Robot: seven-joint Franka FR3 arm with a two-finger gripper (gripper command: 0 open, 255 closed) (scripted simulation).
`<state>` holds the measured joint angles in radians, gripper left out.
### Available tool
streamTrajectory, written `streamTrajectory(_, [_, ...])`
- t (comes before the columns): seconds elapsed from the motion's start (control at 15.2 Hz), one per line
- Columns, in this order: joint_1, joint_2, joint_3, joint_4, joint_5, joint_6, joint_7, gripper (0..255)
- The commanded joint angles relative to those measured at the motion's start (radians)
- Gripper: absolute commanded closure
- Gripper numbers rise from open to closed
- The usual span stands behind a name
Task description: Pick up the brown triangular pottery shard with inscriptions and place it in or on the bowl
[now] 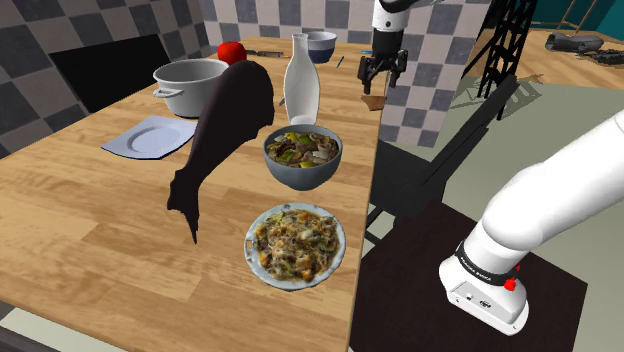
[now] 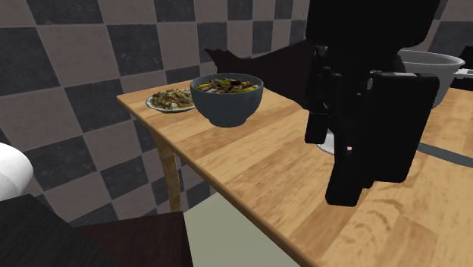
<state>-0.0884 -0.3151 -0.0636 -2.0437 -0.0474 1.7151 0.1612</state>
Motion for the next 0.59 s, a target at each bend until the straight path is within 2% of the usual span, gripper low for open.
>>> streamTrajectory(0.0, [-0.010, 0.071, -0.010, 0.070, 0.010, 0.007, 0.022, 0])
streamTrajectory(0.53, [-0.055, 0.358, -0.060, 0.369, 0.064, 0.014, 0.086, 0])
